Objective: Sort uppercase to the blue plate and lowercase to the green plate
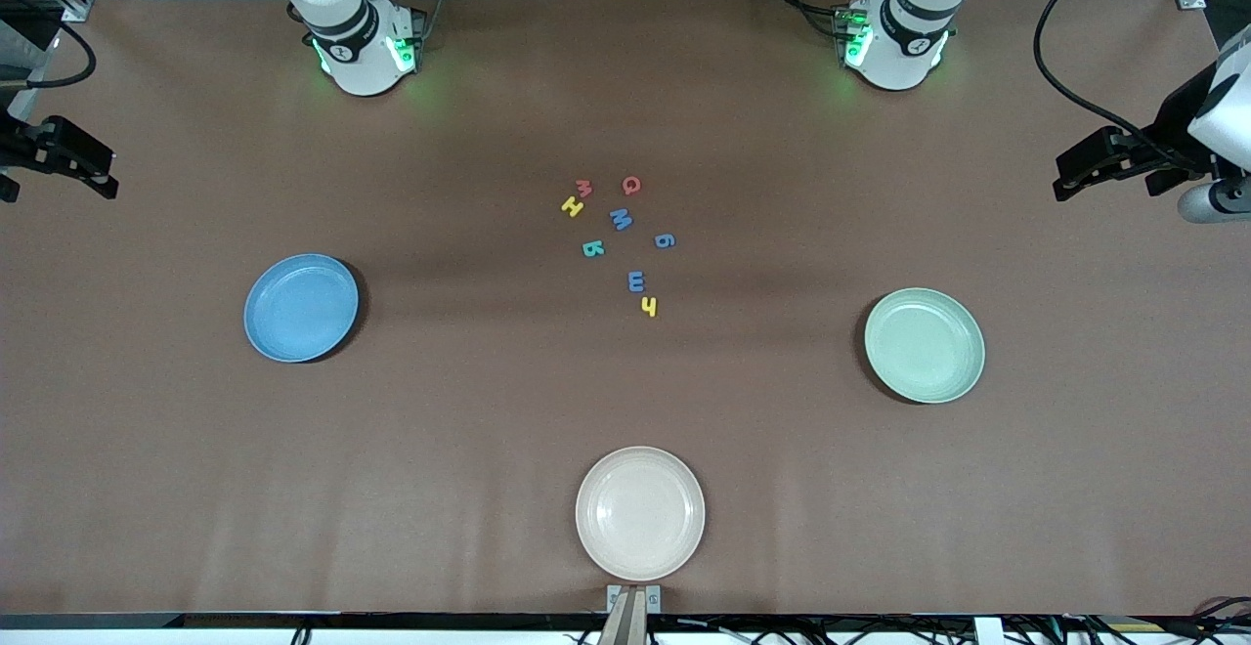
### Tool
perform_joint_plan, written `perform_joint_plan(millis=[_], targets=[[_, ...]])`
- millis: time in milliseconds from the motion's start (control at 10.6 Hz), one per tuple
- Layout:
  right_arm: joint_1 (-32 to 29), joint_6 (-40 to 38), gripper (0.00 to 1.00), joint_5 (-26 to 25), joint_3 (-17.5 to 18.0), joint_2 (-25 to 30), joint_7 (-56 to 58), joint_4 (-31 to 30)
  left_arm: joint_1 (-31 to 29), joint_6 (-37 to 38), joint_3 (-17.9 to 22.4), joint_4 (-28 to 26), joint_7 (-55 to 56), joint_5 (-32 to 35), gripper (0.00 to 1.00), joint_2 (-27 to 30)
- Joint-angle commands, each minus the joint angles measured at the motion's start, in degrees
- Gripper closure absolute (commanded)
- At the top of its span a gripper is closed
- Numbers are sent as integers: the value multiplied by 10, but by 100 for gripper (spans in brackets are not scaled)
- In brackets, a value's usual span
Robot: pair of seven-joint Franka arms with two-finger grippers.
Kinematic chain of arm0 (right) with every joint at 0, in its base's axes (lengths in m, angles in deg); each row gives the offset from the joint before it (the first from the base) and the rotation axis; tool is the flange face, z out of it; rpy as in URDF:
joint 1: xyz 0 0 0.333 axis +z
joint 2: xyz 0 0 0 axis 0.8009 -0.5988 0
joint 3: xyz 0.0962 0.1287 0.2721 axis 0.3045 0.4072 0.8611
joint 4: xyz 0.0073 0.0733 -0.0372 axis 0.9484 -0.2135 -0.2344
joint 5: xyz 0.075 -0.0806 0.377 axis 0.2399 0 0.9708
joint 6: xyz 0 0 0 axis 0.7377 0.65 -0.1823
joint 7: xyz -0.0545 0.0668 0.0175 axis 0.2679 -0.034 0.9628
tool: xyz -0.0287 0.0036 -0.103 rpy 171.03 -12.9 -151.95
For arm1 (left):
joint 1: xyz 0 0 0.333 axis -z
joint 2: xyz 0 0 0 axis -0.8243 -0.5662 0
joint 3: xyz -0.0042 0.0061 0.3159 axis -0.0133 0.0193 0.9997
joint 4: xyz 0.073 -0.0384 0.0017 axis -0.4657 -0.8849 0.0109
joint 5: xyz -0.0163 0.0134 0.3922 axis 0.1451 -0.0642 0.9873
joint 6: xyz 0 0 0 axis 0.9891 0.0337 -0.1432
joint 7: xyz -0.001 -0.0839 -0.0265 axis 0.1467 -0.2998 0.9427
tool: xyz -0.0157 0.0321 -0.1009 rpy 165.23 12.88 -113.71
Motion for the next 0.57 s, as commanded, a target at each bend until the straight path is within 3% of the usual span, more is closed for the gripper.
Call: perform_joint_plan(millis=[0, 472], targets=[[-2, -9, 0, -6, 2, -7, 5, 14, -1, 11, 2, 4, -11, -7, 0, 7], [-3, -9, 0, -7, 2, -7, 5, 14, 0, 11, -1, 4, -12, -7, 0, 6]])
